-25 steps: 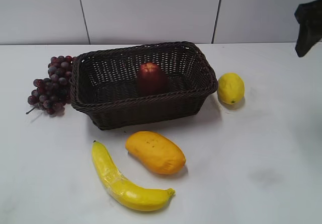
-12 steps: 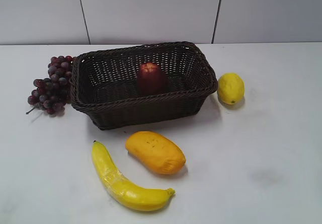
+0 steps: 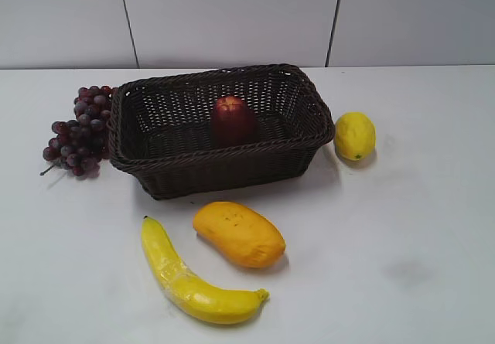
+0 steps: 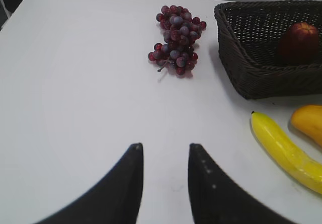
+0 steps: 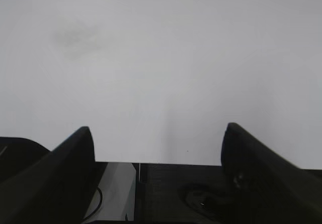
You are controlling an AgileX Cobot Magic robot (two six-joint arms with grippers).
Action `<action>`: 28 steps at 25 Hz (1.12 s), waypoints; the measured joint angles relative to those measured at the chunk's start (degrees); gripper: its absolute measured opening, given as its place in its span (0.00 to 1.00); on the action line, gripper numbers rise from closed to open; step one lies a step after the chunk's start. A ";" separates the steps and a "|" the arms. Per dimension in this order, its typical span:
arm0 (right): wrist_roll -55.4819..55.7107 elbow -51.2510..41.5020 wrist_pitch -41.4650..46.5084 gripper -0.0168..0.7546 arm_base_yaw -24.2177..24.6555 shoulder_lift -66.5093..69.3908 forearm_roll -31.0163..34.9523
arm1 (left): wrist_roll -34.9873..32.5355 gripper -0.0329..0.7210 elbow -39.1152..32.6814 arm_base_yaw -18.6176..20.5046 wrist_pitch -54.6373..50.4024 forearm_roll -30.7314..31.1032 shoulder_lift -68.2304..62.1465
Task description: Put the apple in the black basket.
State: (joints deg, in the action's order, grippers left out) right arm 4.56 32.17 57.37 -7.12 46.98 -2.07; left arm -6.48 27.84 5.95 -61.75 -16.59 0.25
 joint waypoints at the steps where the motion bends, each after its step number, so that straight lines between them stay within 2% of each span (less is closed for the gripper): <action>1: 0.00 -1.42 0.11 0.79 0.00 -1.54 0.00 | 0.00 0.36 0.00 0.00 0.00 0.00 0.00; 28: -1.11 -3.51 2.22 0.79 0.00 -37.54 0.61 | 0.00 0.36 0.00 0.00 0.00 0.00 0.00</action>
State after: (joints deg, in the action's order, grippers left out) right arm 3.45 28.66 59.59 -7.12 9.44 -1.46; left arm -6.48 27.84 5.95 -61.75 -16.59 0.25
